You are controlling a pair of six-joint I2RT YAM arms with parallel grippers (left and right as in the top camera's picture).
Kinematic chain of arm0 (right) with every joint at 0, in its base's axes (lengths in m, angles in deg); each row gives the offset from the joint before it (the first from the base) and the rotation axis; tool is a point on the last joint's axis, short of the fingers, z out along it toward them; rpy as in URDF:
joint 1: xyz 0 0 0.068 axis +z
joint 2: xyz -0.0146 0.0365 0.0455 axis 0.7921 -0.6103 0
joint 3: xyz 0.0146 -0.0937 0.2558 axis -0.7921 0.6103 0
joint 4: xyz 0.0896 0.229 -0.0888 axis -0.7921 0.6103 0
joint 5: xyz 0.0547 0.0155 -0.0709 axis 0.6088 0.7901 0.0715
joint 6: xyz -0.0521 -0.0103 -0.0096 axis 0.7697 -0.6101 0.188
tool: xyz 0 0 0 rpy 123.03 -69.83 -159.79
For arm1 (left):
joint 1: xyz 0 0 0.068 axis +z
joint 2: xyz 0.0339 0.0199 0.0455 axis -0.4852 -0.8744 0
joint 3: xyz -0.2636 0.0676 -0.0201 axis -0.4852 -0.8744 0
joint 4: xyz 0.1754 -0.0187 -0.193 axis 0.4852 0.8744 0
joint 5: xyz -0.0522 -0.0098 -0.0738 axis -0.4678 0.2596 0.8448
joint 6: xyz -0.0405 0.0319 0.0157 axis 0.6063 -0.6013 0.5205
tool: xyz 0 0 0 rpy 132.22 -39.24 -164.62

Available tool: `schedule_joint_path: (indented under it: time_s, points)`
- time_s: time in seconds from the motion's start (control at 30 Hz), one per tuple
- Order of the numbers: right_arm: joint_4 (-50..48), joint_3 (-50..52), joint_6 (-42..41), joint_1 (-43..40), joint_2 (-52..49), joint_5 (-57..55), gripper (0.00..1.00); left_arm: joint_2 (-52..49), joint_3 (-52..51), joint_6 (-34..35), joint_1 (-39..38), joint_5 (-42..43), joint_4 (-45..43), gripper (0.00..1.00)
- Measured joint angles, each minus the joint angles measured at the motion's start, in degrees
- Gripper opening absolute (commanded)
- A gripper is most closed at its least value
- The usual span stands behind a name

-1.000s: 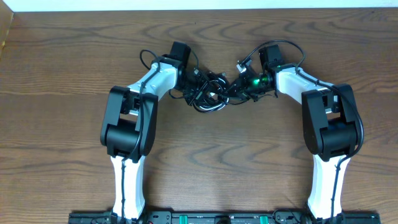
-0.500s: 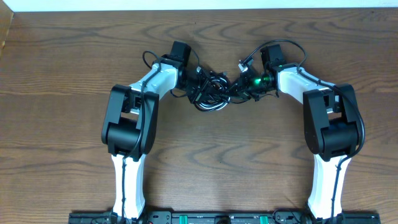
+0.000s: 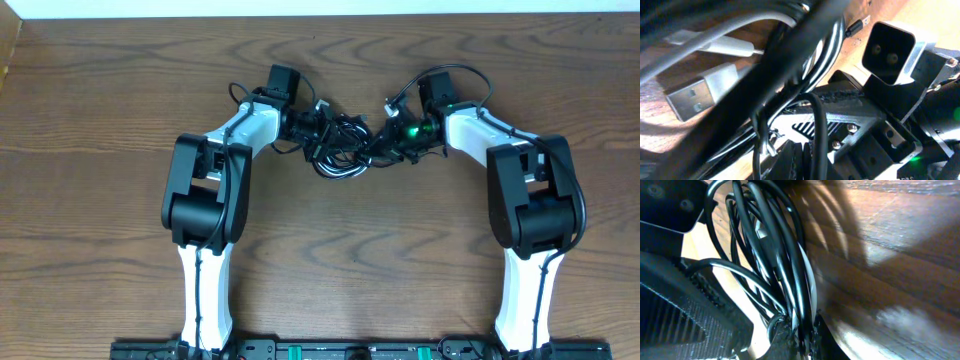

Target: Untangle cables

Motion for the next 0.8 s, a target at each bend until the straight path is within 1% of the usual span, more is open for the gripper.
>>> schedule_joint_path:
  time_s: [0.07,0.2,0.27,0.3,0.33,0.37,0.43,0.5,0.53,0.6,0.8]
  points:
    - [0.04,0.0,0.11,0.04,0.0,-0.2,0.01,0.0,0.0,-0.04,0.0,-0.04,0.33,0.08]
    - [0.09,0.0,0.13,0.04,0.0,-0.48,0.01,0.0,0.0,-0.63,0.0,-1.7,2.71,0.13]
    - [0.09,0.0,0.15,0.07,0.0,-0.63,0.01,0.0,0.0,-0.79,0.0,-2.78,3.74,0.17]
    - [0.09,0.0,0.15,0.15,0.0,-0.83,0.01,0.0,0.0,-0.83,0.0,-3.15,3.85,0.17]
    - [0.09,0.0,0.15,0.2,0.0,-0.94,0.01,0.0,0.0,-0.87,0.0,-3.32,3.96,0.27]
    - [0.09,0.0,0.15,0.2,0.0,-1.11,0.01,0.0,0.0,-0.9,0.02,-3.58,4.2,0.32]
    - [0.11,0.0,0.15,0.22,0.0,-1.22,0.01,0.0,0.0,-1.66,0.0,-4.42,5.33,0.4]
    - [0.11,0.0,0.13,0.26,0.0,-1.27,0.01,0.0,0.0,-2.4,0.0,-6.03,7.8,0.45]
    - [0.13,0.0,0.09,0.26,0.0,-1.27,0.01,0.0,0.0,-2.34,-0.13,-7.3,9.53,0.46]
    - [0.2,0.0,0.07,0.33,0.0,-1.44,0.01,0.0,0.0,-2.43,-0.35,-8.83,10.03,0.46]
    - [0.46,0.0,0.02,0.42,0.0,-1.9,0.01,0.15,0.02,-1.9,-2.58,-12.0,5.42,0.45]
